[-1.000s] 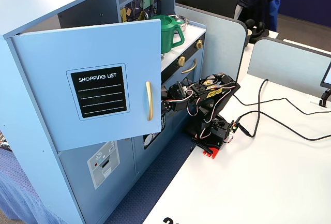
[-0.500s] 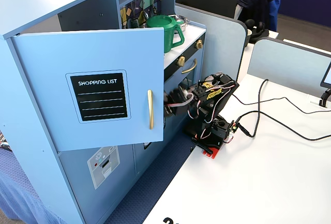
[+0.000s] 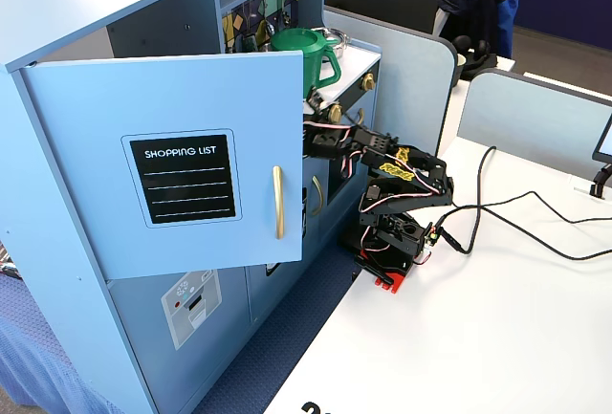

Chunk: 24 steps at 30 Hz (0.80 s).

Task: Open the left cabinet door

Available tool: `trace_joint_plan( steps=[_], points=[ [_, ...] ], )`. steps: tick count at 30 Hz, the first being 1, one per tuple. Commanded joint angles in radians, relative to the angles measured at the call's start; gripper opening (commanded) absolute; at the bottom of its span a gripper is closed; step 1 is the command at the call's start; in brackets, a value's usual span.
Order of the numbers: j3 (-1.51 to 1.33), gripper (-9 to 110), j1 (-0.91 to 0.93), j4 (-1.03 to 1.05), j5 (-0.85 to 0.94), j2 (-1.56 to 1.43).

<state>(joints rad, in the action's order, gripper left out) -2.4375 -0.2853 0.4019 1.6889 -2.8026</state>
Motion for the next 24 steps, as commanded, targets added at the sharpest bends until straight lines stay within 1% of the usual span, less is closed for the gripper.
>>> trace_joint_plan(
  steps=[1, 8, 14, 17, 20, 24],
  points=[
    [0.04, 3, 0.077, 0.19, -0.046, -0.11],
    [0.083, 2, 0.201, 0.502, -0.129, -0.173],
    [-0.017, 2, 0.253, 0.709, -0.187, -0.245],
    [-0.094, 2, 0.278, 0.822, -0.176, -0.272],
    [-0.181, 2, 0.281, 0.897, -0.193, -0.287],
    [-0.307, 2, 0.284, 0.931, -0.219, -0.311]
  ],
)
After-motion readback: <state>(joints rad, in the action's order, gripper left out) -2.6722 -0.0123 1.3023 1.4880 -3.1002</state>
